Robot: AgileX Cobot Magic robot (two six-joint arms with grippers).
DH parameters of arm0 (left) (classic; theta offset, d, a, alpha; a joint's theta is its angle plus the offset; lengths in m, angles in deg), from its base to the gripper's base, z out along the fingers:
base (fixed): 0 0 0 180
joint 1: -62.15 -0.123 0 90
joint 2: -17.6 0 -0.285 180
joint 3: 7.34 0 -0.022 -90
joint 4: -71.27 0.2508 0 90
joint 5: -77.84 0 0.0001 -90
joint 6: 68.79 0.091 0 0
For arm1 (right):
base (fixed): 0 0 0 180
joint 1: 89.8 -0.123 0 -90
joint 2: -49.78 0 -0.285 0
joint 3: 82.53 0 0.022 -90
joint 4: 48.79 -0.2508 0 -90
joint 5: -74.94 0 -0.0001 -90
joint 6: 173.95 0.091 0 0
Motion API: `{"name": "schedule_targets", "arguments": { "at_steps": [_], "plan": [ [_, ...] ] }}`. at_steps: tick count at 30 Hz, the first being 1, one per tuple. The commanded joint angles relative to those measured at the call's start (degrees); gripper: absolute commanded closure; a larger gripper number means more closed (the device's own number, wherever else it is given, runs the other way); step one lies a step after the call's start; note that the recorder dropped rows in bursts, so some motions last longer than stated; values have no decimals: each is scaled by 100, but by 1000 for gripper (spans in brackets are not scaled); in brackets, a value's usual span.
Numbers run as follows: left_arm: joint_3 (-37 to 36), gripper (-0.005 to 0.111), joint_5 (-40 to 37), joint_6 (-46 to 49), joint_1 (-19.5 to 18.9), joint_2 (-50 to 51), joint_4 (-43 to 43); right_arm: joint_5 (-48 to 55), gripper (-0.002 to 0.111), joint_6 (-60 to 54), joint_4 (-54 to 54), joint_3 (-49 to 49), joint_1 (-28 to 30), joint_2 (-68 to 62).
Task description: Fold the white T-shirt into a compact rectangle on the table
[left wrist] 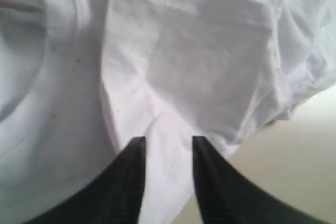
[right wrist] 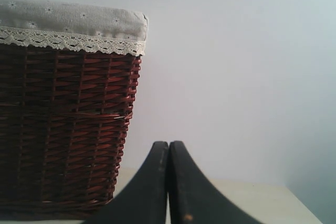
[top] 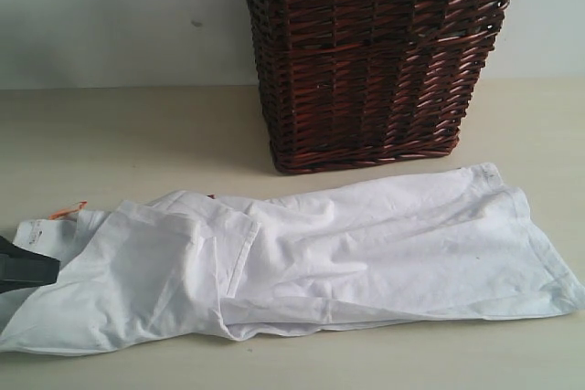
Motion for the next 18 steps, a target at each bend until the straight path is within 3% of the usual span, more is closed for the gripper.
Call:
{"name": "schedule_targets", "arguments": {
  "at_steps": [1,3,4,7,14,18],
  "plan": [
    [-24,32,-27,-29,-16,1,74,-39,108,3,-6,-30,31,39],
    [-24,16,519,-67,-16,12,51,-39,108,3,-6,-30,31,39],
    [-24,14,854,-52,-6,12,-21,-39,108,3,-6,-30,31,39],
    [30,14,1413,395,-6,148,-110,-39,108,3,-6,-30,31,39],
    [89,14,1558,678,-6,649,-261,-39,108,3,-6,-30,31,39],
    [89,14,1611,860,-6,781,-782,-39,108,3,-6,-30,31,39]
  ]
}}
